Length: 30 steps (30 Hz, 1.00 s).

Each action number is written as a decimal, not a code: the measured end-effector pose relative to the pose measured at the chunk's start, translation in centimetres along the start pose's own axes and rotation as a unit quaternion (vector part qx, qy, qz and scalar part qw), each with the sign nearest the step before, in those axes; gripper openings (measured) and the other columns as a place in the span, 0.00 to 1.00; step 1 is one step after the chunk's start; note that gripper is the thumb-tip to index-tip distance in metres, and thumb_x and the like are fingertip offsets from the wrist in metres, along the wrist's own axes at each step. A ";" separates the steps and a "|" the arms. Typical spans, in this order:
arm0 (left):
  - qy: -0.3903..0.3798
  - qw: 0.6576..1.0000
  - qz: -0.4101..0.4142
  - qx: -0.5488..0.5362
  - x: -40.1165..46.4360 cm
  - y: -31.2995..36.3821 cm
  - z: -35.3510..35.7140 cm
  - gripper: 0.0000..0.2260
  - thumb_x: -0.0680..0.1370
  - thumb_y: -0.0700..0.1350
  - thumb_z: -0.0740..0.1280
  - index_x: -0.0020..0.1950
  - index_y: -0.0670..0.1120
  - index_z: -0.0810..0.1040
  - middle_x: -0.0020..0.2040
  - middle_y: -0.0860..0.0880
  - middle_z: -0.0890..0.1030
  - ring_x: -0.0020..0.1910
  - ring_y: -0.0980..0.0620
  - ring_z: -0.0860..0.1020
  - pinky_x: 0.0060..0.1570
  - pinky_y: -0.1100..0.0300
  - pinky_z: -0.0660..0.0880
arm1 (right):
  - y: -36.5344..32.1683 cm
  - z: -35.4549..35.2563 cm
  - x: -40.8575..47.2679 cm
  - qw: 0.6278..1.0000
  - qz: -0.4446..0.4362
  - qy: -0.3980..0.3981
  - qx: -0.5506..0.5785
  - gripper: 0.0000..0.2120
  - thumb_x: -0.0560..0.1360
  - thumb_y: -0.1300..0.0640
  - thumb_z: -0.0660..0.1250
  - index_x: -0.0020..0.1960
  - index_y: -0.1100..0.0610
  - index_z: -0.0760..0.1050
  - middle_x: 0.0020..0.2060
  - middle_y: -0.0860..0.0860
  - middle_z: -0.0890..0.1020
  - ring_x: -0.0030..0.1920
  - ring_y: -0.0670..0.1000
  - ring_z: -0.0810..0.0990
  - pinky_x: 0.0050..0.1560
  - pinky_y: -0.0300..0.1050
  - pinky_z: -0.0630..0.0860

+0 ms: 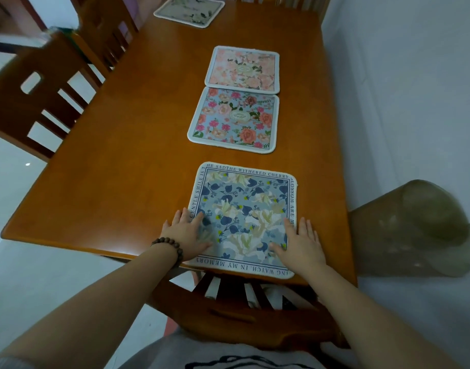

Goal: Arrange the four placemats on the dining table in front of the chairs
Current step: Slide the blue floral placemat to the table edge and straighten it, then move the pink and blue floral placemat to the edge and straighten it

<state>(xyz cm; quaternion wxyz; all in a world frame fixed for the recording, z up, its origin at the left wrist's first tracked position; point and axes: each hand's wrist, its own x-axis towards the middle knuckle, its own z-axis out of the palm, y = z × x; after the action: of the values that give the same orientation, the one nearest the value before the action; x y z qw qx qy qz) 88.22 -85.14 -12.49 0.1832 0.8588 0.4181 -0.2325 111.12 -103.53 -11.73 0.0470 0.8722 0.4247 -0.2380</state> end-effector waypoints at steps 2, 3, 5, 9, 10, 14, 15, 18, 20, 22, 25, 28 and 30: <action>0.025 0.999 -0.012 -0.019 -0.1 0.2 -0.7 0.38 0.73 0.69 0.55 0.77 0.55 0.45 0.78 0.45 0.46 0.77 0.45 0.46 0.72 0.40 0.50 | -0.6 -0.9 0.8 1.000 -0.017 0.005 0.001 0.40 0.74 0.30 0.51 0.78 0.49 0.42 0.77 0.59 0.44 0.76 0.58 0.40 0.74 0.56 0.42; 0.033 0.999 -0.018 -0.022 -0.2 0.1 -1.1 0.38 0.74 0.69 0.55 0.77 0.55 0.45 0.79 0.46 0.46 0.77 0.46 0.46 0.72 0.41 0.50 | -1.0 -1.5 1.2 1.000 -0.028 0.006 0.005 0.40 0.74 0.31 0.51 0.78 0.49 0.43 0.77 0.58 0.44 0.76 0.57 0.41 0.74 0.56 0.42; 0.045 0.998 -0.037 -0.027 -0.6 -0.3 -1.9 0.38 0.75 0.68 0.55 0.78 0.53 0.45 0.79 0.46 0.46 0.77 0.47 0.45 0.73 0.42 0.50 | -2.2 -2.6 2.1 0.998 -0.053 0.016 0.011 0.38 0.75 0.32 0.52 0.78 0.49 0.44 0.77 0.58 0.46 0.76 0.57 0.42 0.74 0.56 0.42; 0.087 0.990 -0.091 -0.063 -1.8 -2.6 -4.0 0.37 0.75 0.67 0.55 0.78 0.53 0.45 0.79 0.48 0.47 0.77 0.48 0.46 0.73 0.42 0.49 | -6.0 -4.4 4.4 0.993 -0.112 0.036 -0.004 0.35 0.77 0.34 0.52 0.77 0.48 0.46 0.77 0.56 0.48 0.76 0.56 0.44 0.74 0.57 0.44; 0.098 0.987 -0.107 -0.072 -2.4 -3.4 -4.4 0.37 0.76 0.67 0.55 0.78 0.53 0.45 0.79 0.49 0.47 0.77 0.48 0.46 0.73 0.43 0.48 | -7.1 -4.8 4.9 0.991 -0.128 0.038 -0.009 0.35 0.77 0.35 0.52 0.77 0.48 0.47 0.77 0.56 0.48 0.76 0.56 0.44 0.74 0.57 0.44; 0.133 0.971 -0.168 -0.108 -5.4 -7.0 -5.3 0.35 0.77 0.66 0.54 0.78 0.53 0.47 0.79 0.49 0.49 0.77 0.48 0.47 0.73 0.44 0.49 | -12.0 -5.5 5.7 0.982 -0.184 0.038 -0.010 0.33 0.78 0.38 0.53 0.78 0.49 0.48 0.77 0.57 0.49 0.76 0.57 0.45 0.75 0.58 0.45; 0.144 0.966 -0.184 -0.113 -6.2 -7.9 -5.2 0.34 0.77 0.65 0.54 0.78 0.53 0.47 0.78 0.49 0.51 0.77 0.48 0.48 0.73 0.44 0.49 | -13.3 -5.6 5.7 0.980 -0.196 0.036 -0.016 0.33 0.78 0.38 0.52 0.77 0.50 0.47 0.77 0.57 0.49 0.76 0.57 0.45 0.74 0.58 0.45; 0.177 0.948 -0.232 -0.130 -8.6 -10.4 -4.6 0.32 0.78 0.63 0.54 0.78 0.52 0.50 0.78 0.48 0.55 0.76 0.47 0.51 0.73 0.45 0.51 | -17.6 -5.5 5.4 0.971 -0.237 0.026 -0.036 0.31 0.79 0.39 0.52 0.77 0.50 0.49 0.77 0.57 0.49 0.76 0.57 0.45 0.74 0.60 0.47; 0.194 0.937 -0.254 -0.145 -10.1 -12.1 -3.7 0.31 0.79 0.62 0.55 0.78 0.50 0.51 0.77 0.47 0.56 0.76 0.47 0.52 0.74 0.45 0.51 | -20.4 -5.1 5.1 0.963 -0.264 0.024 -0.043 0.31 0.79 0.39 0.52 0.77 0.50 0.51 0.77 0.56 0.50 0.76 0.58 0.46 0.73 0.61 0.48; 0.204 0.928 -0.272 -0.153 -11.6 -14.0 -2.7 0.31 0.79 0.62 0.54 0.78 0.50 0.52 0.77 0.47 0.56 0.76 0.47 0.51 0.74 0.46 0.50 | -23.3 -4.4 4.5 0.956 -0.287 0.026 -0.054 0.31 0.78 0.38 0.52 0.77 0.49 0.52 0.77 0.55 0.50 0.76 0.58 0.46 0.73 0.61 0.48; 0.214 0.919 -0.291 -0.157 -13.3 -17.3 -1.0 0.32 0.79 0.62 0.54 0.78 0.49 0.51 0.78 0.47 0.56 0.76 0.48 0.51 0.74 0.47 0.51 | -27.8 -2.9 3.6 0.948 -0.306 0.023 -0.081 0.31 0.78 0.37 0.51 0.77 0.48 0.53 0.77 0.54 0.50 0.76 0.58 0.45 0.73 0.61 0.47; 0.228 0.910 -0.306 -0.164 -14.3 -21.4 0.7 0.32 0.78 0.63 0.53 0.78 0.49 0.51 0.77 0.46 0.56 0.76 0.46 0.52 0.74 0.46 0.51 | -32.5 -1.1 2.7 0.945 -0.312 0.017 -0.100 0.31 0.78 0.36 0.51 0.77 0.48 0.53 0.77 0.54 0.50 0.76 0.57 0.45 0.73 0.60 0.48; 0.230 0.908 -0.309 -0.165 -14.5 -24.7 1.7 0.32 0.78 0.63 0.52 0.78 0.50 0.50 0.77 0.46 0.56 0.76 0.46 0.52 0.74 0.45 0.51 | -35.9 0.1 2.2 0.945 -0.307 0.020 -0.110 0.31 0.78 0.36 0.51 0.77 0.48 0.53 0.77 0.54 0.50 0.77 0.57 0.46 0.73 0.60 0.49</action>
<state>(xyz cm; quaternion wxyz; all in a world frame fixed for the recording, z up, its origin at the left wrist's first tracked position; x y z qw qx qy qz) 60.10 -80.74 -8.86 0.1401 0.6739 0.7254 -0.0014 84.87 -79.19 -8.57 0.0593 0.6933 0.6965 -0.1753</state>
